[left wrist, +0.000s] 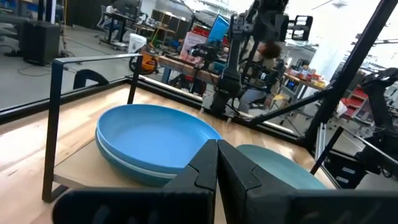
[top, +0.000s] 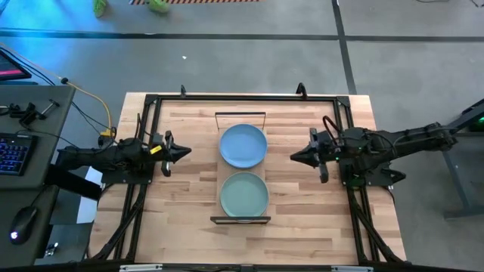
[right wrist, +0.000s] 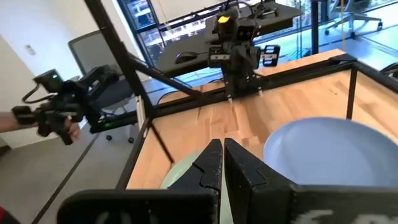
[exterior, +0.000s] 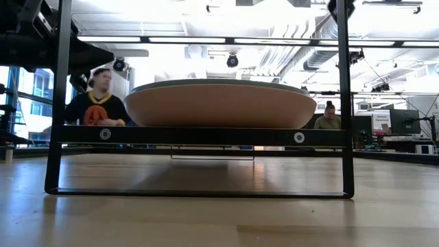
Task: Place and stack plates onto a shelf
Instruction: Return to Home Position
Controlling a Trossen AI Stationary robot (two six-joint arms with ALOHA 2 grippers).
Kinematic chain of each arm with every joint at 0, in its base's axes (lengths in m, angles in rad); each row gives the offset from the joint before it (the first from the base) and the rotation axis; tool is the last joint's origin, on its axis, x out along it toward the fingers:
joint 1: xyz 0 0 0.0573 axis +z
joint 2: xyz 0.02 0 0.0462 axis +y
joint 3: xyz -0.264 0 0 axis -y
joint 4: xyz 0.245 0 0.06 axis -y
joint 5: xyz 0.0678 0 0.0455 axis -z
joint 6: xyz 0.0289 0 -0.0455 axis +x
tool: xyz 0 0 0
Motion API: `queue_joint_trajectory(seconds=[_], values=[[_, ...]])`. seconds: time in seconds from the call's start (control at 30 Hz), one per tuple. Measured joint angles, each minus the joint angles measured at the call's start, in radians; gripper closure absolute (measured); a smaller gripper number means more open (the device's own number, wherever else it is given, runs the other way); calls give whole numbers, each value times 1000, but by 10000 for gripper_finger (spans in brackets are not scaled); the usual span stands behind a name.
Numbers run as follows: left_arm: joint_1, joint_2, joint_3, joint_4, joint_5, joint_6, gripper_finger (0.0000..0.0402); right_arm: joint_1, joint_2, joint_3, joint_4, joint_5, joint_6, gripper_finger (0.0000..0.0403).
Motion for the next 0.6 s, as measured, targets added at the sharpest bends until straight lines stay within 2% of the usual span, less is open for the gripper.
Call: queue_joint_trajectory(seconds=[0.23, 0.37, 0.5, 0.6], values=[[0, 1, 0, 1, 0, 0, 401, 117, -182, -191, 43, 76, 53, 403], [0, 1, 0, 1, 0, 0, 401, 173, -282, -316, 172, 118, 33, 403], [0, 1, 0, 1, 0, 0, 401, 149, -374, -380, 222, 186, -33, 403], [0, 1, 0, 1, 0, 0, 401, 76, -446, -403, 191, 164, -52, 403]])
